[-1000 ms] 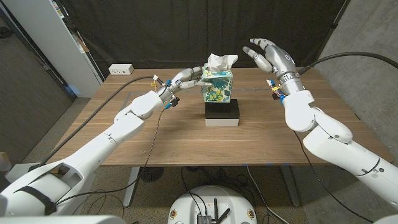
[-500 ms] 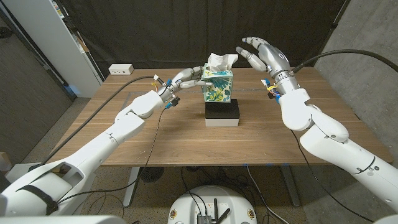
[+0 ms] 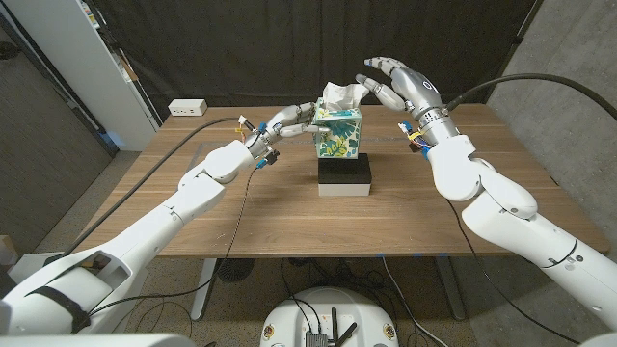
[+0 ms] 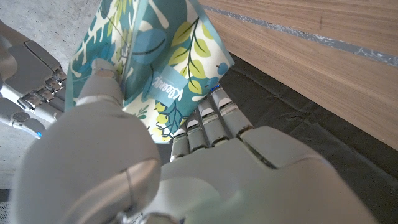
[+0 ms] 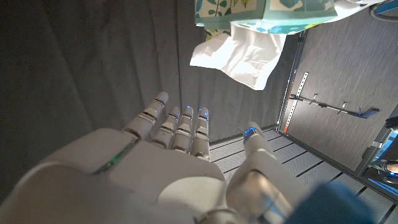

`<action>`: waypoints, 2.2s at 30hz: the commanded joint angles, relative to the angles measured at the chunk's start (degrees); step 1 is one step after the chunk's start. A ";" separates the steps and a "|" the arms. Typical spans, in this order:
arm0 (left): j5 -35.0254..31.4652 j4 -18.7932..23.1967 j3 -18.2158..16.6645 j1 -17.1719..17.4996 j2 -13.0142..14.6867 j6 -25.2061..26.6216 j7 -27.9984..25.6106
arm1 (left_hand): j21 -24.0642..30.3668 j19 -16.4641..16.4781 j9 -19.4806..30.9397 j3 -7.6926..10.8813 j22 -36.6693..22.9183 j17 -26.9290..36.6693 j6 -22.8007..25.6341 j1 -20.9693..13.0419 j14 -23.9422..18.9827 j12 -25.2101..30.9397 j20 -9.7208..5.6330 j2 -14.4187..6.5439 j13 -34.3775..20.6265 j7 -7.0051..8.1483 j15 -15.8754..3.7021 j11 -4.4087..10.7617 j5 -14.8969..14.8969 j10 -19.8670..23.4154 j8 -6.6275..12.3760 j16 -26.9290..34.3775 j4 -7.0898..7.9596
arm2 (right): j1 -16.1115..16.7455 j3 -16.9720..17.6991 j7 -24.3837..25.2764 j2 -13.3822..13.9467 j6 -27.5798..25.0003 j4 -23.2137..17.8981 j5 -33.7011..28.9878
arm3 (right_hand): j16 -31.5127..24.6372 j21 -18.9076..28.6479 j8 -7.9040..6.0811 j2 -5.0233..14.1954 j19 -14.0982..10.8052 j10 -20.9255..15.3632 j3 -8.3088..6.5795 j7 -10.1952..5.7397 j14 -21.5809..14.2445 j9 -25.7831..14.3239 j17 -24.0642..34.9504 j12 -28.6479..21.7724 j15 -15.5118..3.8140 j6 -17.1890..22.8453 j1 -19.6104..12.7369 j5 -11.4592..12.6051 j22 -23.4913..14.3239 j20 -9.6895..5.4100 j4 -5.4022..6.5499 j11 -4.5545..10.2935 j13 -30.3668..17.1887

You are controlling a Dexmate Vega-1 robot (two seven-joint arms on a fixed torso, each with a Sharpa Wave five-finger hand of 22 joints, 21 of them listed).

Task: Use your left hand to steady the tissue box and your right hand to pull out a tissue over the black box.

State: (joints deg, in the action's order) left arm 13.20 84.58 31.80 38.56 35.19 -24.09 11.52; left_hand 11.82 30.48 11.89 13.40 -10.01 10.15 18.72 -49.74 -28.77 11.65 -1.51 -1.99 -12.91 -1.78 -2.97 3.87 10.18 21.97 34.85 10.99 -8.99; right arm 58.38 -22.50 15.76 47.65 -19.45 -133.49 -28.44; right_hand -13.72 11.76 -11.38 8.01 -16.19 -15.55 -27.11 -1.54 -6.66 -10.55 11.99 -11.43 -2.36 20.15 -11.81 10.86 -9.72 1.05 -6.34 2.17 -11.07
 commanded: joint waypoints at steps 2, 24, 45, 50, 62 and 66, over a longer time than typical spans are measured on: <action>-0.20 0.87 -0.10 0.56 0.25 0.15 -0.36 | -0.32 0.18 0.12 0.63 -0.17 0.08 0.72 0.00 -0.46 -0.04 -0.30 -0.30 -0.25 -0.09 -5.71 -0.12 0.20 0.25 0.26 -0.19 0.00 | -0.54 -0.66 -2.13 -0.62 1.01 -0.47 -1.07 | 0.47 -0.32 -0.12 1.86 -0.01 0.27 -0.87 -0.50 0.20 -0.09 -0.11 0.11 -2.64 0.91 -1.31 0.78 -0.35 0.04 -0.77 0.18 -0.13; -0.18 2.83 -0.60 1.71 1.04 0.97 -0.98 | -0.35 0.10 0.11 0.91 -0.17 0.11 0.53 0.37 -0.30 -0.09 -0.25 -0.38 -0.26 -0.20 -5.64 -0.19 0.19 0.12 0.13 -0.22 0.10 | -1.52 -1.52 -8.66 -0.53 -1.31 -2.66 0.15 | 0.90 -0.44 -0.08 2.10 0.29 1.17 -2.16 -0.96 0.89 -0.12 -0.23 0.40 -2.81 1.45 -3.31 1.17 -0.36 0.09 -1.62 0.32 -0.11; -0.49 4.26 -0.86 2.41 1.48 1.43 -1.47 | -0.34 0.12 0.10 1.15 -0.17 0.09 0.66 0.71 -0.40 -0.09 -0.31 -0.26 -0.27 -0.20 -5.64 -0.24 0.18 0.08 0.12 -0.18 0.09 | -1.80 -2.38 -10.60 0.36 -2.71 -3.68 0.30 | 1.17 -0.48 -0.62 1.87 0.48 1.48 -3.60 -0.82 0.99 -0.22 -0.50 0.35 -3.03 3.68 -6.15 1.68 -0.33 -0.02 -2.94 0.80 -0.07; -0.25 4.57 -0.90 2.56 1.59 1.67 -1.35 | -0.35 0.10 0.10 1.20 -0.17 0.11 0.64 0.83 -0.36 -0.10 -0.28 -0.31 -0.27 -0.26 -5.64 -0.21 0.18 0.04 0.09 -0.19 0.14 | -2.02 -2.58 -11.57 0.60 -3.40 -4.06 0.60 | 1.20 -0.48 -0.94 1.95 0.51 1.44 -3.96 -0.84 1.00 -0.27 -0.52 0.29 -3.34 4.88 -6.93 1.77 -0.33 -0.27 -3.09 1.10 -0.06; -0.26 5.75 -1.12 3.27 2.00 2.03 -1.64 | -0.35 0.08 0.10 1.26 -0.17 0.17 0.62 1.44 -0.32 -0.08 -0.32 -0.39 -0.27 -0.24 -5.63 -0.26 0.13 0.07 0.04 -0.16 0.37 | -1.88 -4.73 -9.73 0.41 -4.85 -4.21 -4.26 | 1.35 -0.10 -2.19 1.57 -0.71 1.11 -6.26 -1.20 0.41 -0.59 -0.90 0.04 -4.09 9.99 -12.47 2.41 -0.31 -0.72 -4.33 2.10 0.01; -0.23 6.35 -1.29 3.71 2.27 2.35 -1.88 | -0.37 0.03 0.10 1.35 -0.17 0.19 0.58 1.62 -0.26 -0.10 -0.23 -0.55 -0.27 -0.39 -5.52 -0.39 0.14 0.01 0.00 -0.16 0.45 | -1.60 -5.75 -7.63 -0.38 -4.54 -3.60 -7.03 | 1.07 0.25 -3.03 1.86 -2.10 -0.11 -7.49 -1.82 -0.68 -0.88 -0.89 -0.33 -5.09 13.76 -16.48 2.53 -0.34 -1.58 -4.38 3.35 0.04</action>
State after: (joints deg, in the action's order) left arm 12.84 89.61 30.84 41.36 36.94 -22.30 10.03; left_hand 11.82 30.48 11.88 14.29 -10.01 10.26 18.62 -48.50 -28.77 11.65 -1.51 -2.13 -12.91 -1.88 -2.97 3.86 9.91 21.97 34.80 10.99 -8.62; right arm 56.39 -26.30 4.84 48.14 -23.57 -137.57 -29.84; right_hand -12.40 11.36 -13.64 9.77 -17.16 -14.77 -33.77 -3.01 -6.39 -11.08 10.90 -11.25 -2.06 31.58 -26.15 13.15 -9.87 -0.32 -10.72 4.66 -10.92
